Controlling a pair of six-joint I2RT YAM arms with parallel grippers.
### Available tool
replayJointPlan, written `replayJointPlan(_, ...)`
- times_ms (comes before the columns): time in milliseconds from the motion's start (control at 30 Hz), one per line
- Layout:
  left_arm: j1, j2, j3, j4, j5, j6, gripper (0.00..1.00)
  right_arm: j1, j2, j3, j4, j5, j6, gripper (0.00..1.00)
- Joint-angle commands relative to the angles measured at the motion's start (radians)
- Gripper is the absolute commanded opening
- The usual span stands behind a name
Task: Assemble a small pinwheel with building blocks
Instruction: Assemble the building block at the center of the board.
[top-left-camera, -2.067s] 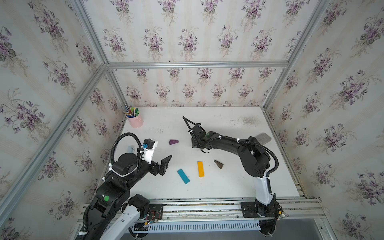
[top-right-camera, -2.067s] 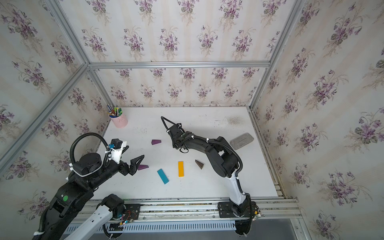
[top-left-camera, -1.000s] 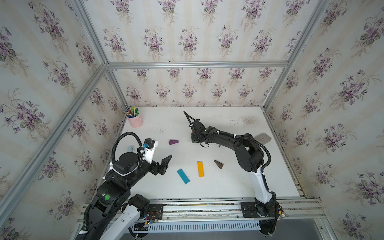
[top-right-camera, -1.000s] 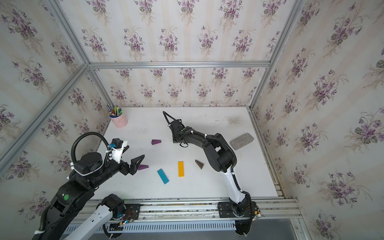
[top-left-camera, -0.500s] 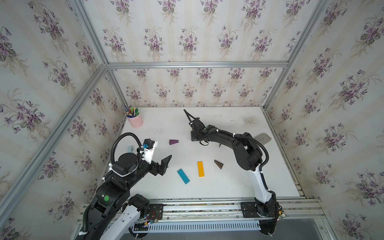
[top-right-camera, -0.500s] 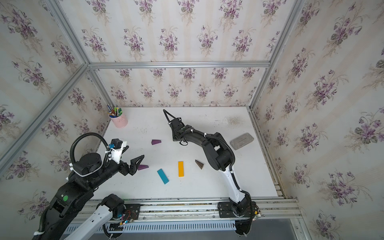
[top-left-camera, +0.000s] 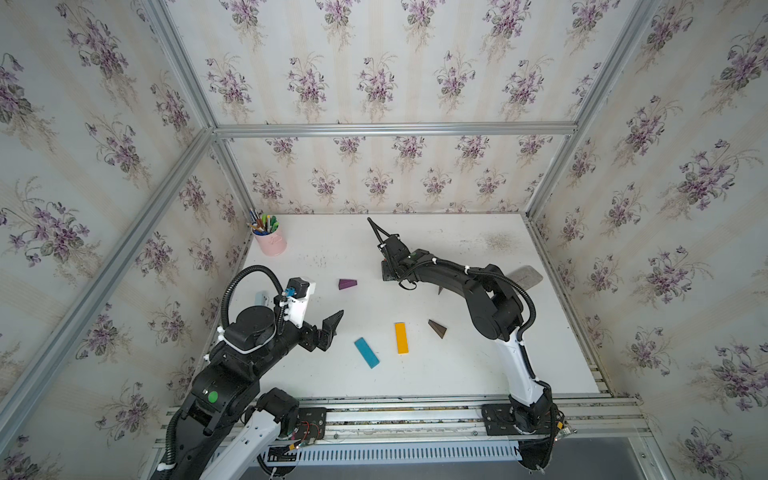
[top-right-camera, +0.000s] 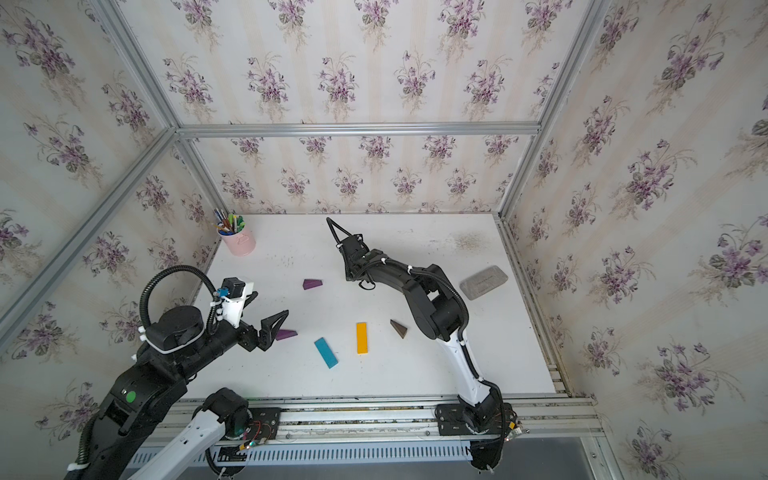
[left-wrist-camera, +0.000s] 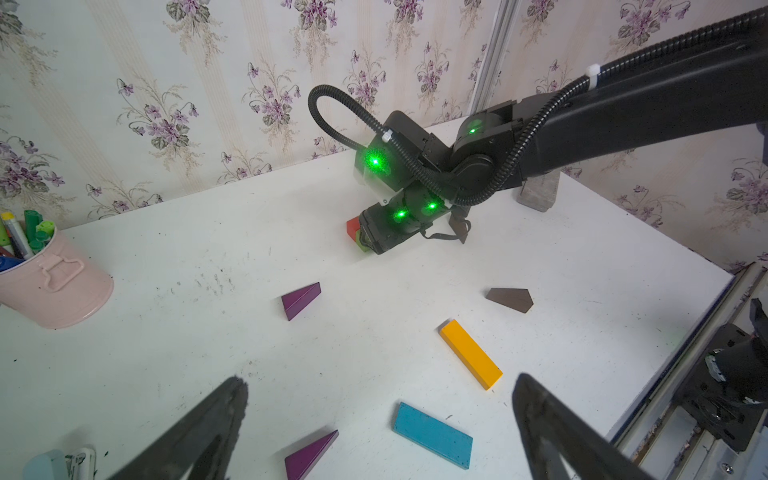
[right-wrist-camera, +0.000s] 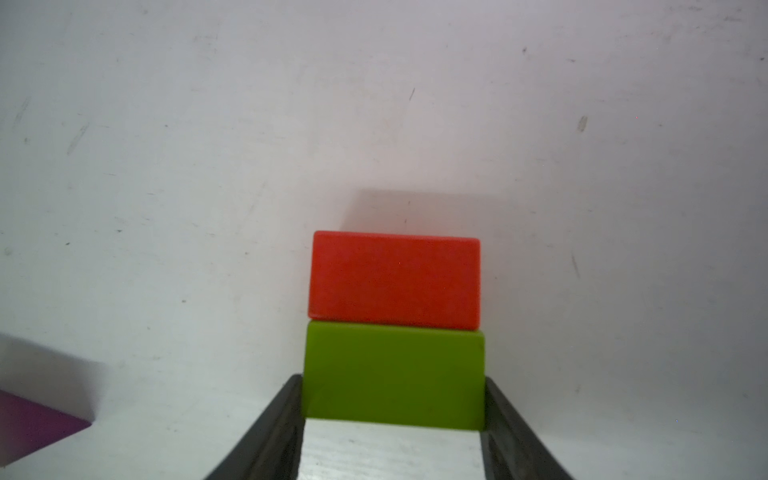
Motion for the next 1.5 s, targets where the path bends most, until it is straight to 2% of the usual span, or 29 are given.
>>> replayJointPlan(0, 0.001, 0.004, 0.001, 0.006, 0.009, 0.004, 1.0, -0.002, 0.012, 0.0, -0.042, -0.005, 0.004, 0.57)
replayJointPlan(533, 0.001, 0.005, 0.0, 0.006, 0.012, 0.005, 1.0, -0.004, 0.02, 0.002, -0.04, -0.015, 0.007, 0.6)
replayJointPlan(667, 0.001, 0.005, 0.001, 0.006, 0.012, 0.006, 1.0, -0.004, 0.017, 0.001, -0.036, -0.015, 0.007, 0.64)
replayJointPlan(967, 0.001, 0.007, -0.001, 0.006, 0.018, 0.007, 1.0, -0.003, -0.008, -0.025, -0.007, -0.013, 0.001, 0.84)
replayJointPlan(1133, 0.001, 0.013, -0.004, 0.006, 0.018, 0.007, 1.0, 0.0, -0.059, -0.073, 0.034, -0.029, -0.013, 0.86)
replayJointPlan(1467, 0.0, 0.039, -0.009, 0.006, -0.017, 0.019, 1.0, 0.004, -0.29, -0.23, 0.171, -0.128, -0.076, 0.91)
